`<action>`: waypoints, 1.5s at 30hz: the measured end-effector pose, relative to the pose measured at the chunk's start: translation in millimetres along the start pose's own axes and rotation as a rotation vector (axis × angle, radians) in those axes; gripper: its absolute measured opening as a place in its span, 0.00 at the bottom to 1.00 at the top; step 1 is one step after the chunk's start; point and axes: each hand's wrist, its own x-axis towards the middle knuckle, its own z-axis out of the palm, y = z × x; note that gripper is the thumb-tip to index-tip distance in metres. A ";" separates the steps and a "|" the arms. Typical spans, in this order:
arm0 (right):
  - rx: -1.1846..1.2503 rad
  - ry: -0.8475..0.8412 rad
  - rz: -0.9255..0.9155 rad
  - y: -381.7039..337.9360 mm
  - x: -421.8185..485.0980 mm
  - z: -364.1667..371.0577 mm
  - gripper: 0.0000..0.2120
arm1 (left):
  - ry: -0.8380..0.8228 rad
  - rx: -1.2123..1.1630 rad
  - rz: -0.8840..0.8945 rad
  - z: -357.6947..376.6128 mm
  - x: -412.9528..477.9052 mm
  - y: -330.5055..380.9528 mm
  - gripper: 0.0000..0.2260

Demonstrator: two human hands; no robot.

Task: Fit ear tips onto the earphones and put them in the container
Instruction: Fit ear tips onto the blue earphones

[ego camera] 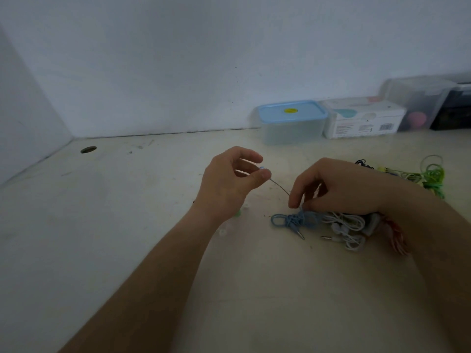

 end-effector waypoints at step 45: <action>0.548 0.592 -0.036 3.1 14.8 16.6 0.11 | -0.228 0.578 0.048 -9.0 -1.0 -5.9 0.11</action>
